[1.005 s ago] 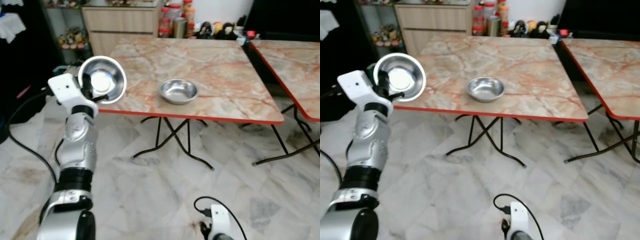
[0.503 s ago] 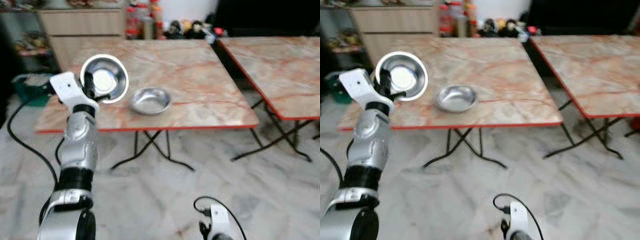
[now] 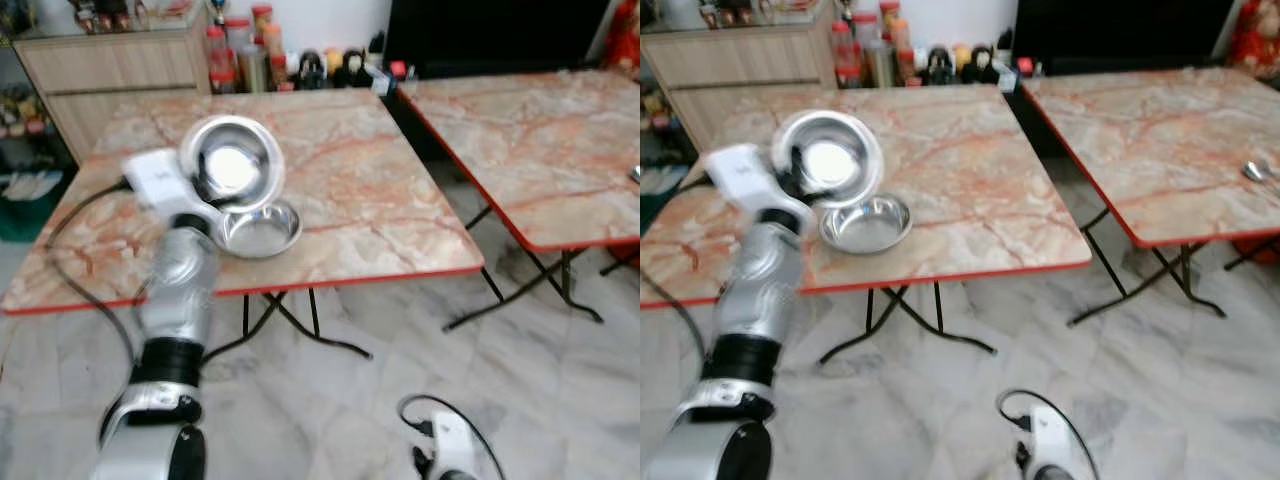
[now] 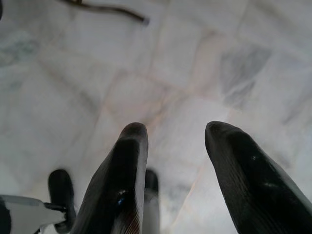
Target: Setting the table
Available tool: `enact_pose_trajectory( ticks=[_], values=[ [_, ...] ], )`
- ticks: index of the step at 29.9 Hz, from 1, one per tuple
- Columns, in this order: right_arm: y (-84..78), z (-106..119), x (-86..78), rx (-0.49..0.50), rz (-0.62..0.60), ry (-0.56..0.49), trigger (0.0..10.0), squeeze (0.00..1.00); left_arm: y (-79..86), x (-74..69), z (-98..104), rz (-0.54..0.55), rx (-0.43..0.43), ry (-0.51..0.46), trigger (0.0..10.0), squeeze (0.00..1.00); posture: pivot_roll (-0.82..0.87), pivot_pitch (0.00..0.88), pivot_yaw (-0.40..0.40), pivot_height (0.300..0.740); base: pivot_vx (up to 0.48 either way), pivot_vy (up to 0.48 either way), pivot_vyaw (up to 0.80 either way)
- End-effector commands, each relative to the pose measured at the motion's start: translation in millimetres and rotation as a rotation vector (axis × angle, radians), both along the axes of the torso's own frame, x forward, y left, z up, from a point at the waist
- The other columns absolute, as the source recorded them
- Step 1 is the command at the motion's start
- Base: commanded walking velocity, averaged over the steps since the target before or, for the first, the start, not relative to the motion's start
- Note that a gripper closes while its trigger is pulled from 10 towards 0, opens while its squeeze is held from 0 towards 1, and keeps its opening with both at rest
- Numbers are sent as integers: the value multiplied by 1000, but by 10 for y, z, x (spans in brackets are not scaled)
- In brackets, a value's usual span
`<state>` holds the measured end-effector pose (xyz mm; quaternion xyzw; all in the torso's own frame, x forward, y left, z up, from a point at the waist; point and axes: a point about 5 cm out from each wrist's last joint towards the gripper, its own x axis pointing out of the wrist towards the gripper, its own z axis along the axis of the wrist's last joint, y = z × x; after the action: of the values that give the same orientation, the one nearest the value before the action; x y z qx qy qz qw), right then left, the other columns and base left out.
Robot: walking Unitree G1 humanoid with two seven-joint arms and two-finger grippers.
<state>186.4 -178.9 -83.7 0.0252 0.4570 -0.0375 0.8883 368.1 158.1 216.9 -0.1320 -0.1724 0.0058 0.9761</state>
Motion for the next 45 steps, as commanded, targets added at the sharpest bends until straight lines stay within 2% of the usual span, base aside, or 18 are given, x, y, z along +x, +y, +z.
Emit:
enact_pose_trajectory(
  ticks=[1,22,24,28,36,40,45],
  values=[
    [114,10,38,24,14,-12,10000,0,119,-1,63,35,13,-16,10000,0,21,0,-39,740,341,0,0],
    [110,10,36,5,50,-12,10000,0,101,-10,46,30,9,-11,10000,0,21,0,-44,740,341,0,0],
    [108,12,39,-1,56,-15,10000,0,102,-10,45,32,9,-11,10000,0,21,0,-44,740,339,0,800],
    [106,13,42,21,24,-16,10000,0,97,-12,44,32,6,-12,10000,0,21,0,-46,740,332,0,200],
    [107,11,40,16,35,-11,10000,0,108,-14,14,32,-3,7,10000,0,23,0,-47,740,68,0,0],
    [109,9,36,16,36,-8,10000,0,122,-18,-98,14,-91,71,10000,0,23,0,-46,740,0,0,0],
    [113,7,33,17,37,-6,10000,0,128,-14,-186,12,-135,132,10000,0,24,0,-45,740,0,0,0]
  ],
)
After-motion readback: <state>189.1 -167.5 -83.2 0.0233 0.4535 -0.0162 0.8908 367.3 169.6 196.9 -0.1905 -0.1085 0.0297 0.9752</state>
